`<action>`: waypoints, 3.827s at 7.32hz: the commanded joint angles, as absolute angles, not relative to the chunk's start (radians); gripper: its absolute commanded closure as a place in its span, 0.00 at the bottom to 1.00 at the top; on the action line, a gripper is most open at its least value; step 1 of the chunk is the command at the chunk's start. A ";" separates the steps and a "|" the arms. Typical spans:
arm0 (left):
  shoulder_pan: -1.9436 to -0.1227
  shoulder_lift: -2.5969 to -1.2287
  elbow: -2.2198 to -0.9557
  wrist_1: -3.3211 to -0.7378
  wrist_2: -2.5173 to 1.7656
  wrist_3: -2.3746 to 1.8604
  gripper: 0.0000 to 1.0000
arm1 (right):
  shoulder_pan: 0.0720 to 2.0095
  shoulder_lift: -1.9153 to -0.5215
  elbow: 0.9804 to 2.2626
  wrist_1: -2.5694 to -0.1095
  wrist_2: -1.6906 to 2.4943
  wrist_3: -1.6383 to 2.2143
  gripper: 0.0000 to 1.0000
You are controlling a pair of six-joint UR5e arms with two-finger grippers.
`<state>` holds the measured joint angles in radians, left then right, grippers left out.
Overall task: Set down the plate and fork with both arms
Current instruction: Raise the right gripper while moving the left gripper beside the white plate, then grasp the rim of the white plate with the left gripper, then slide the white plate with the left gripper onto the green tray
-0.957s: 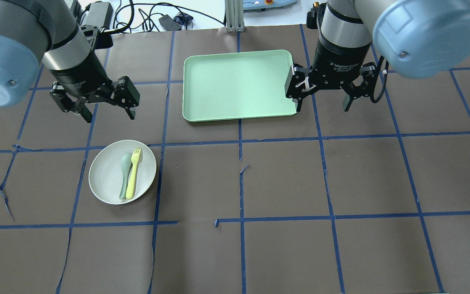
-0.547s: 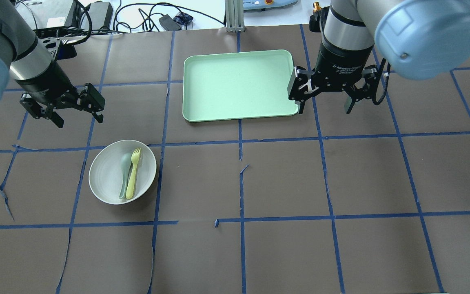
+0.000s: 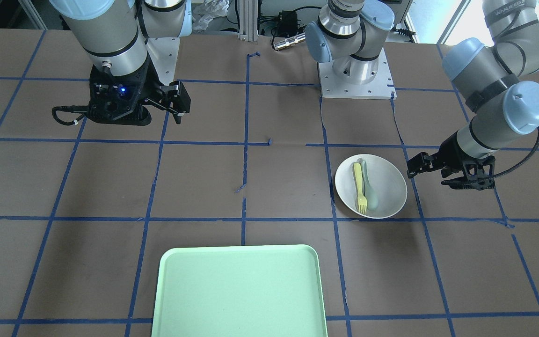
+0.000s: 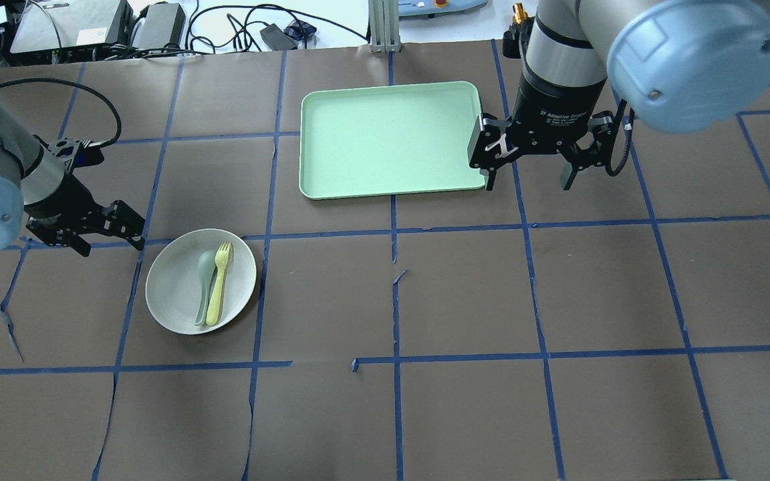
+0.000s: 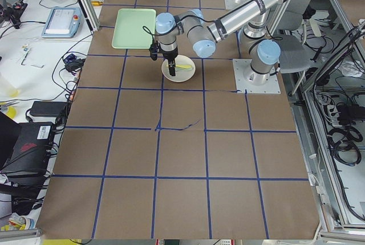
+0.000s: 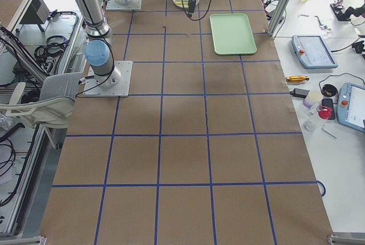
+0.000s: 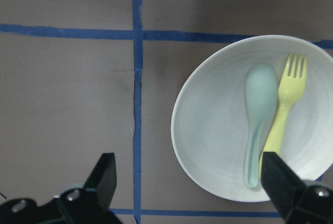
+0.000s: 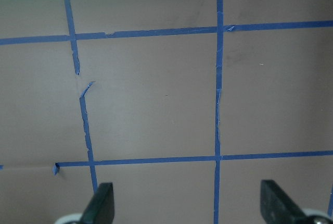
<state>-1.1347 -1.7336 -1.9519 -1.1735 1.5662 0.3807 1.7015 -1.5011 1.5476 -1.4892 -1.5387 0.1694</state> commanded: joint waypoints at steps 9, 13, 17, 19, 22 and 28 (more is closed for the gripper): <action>-1.124 -1.902 -1.974 -1.169 1.549 0.451 1.00 | 1.704 -1.499 1.555 -1.494 -1.539 0.173 0.00; -1.131 -1.878 -1.848 -1.268 1.461 0.446 1.00 | 1.704 -1.499 1.557 -1.491 -1.545 0.167 0.00; -1.176 -1.894 -1.676 -1.420 1.289 0.249 1.00 | 1.704 -1.500 1.557 -1.488 -1.540 0.167 0.00; -1.357 -1.972 -1.519 -1.419 1.237 0.023 1.00 | 1.704 -1.500 1.557 -1.488 -1.545 0.166 0.00; -1.477 -2.165 -1.334 -1.350 1.138 -0.091 1.00 | 1.710 -1.500 1.559 -1.483 -1.545 0.166 0.00; -1.584 -2.355 -1.273 -1.173 1.103 -0.118 1.00 | 1.715 -1.500 1.574 -1.483 -1.536 0.167 0.00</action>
